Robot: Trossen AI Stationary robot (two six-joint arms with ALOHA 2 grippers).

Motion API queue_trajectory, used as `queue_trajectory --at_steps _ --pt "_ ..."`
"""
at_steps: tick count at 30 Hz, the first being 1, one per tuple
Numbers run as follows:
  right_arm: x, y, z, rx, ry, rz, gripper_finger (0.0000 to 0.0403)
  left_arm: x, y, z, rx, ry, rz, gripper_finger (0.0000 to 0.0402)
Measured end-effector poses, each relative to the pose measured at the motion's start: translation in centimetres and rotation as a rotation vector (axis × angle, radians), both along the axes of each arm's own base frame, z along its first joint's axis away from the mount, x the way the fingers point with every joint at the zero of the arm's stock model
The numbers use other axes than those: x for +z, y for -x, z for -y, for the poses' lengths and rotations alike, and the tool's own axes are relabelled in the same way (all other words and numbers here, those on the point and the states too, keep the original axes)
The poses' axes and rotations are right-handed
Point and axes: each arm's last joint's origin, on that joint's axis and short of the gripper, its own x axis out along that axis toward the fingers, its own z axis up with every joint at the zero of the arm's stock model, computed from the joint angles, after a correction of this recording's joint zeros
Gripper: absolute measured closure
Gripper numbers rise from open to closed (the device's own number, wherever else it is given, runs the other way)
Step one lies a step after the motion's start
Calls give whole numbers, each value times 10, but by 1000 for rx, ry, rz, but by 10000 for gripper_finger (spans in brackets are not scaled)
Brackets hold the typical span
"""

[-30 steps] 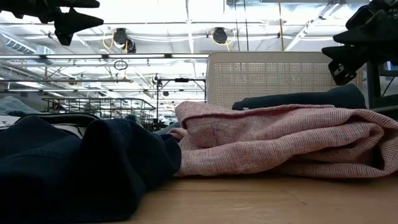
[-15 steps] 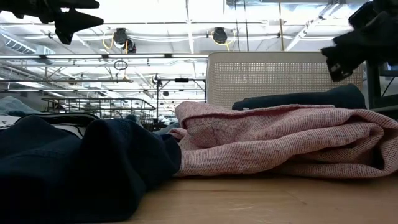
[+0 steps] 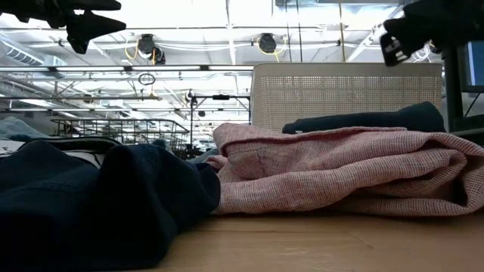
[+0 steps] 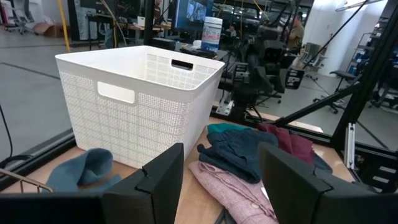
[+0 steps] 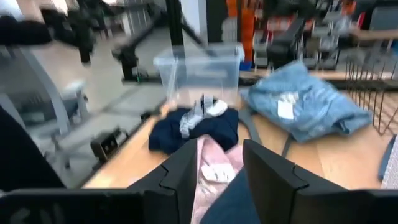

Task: Pick & Place Cloths
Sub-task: Put the dark blue underwear into the black basket

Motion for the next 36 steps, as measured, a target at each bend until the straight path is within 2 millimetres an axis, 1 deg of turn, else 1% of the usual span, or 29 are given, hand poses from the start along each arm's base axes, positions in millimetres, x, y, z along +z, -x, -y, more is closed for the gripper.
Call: queue_trajectory --at_steps 5,8,11,15,19,25,30,36 --pt "23 -25 -10 33 96 -175 282 0 0 0 -1 -7 -1 192" --pt "38 -42 -18 7 147 -280 282 0 0 0 -2 -30 -7 192" --pt "48 -58 -25 -21 201 -388 282 0 0 0 -3 -48 -11 192" --pt "56 -79 -32 -103 190 -494 282 0 0 0 -3 -53 -11 192" --pt "53 -95 -35 -134 214 -545 282 0 0 0 -3 -53 -11 192" --pt "42 -103 -39 -73 296 -576 282 0 0 0 -3 -52 -11 192" --pt "42 -103 -41 11 328 -564 282 0 0 0 -3 -53 -11 192" --pt "44 -104 -41 14 337 -533 282 0 0 0 -3 -60 -13 192"
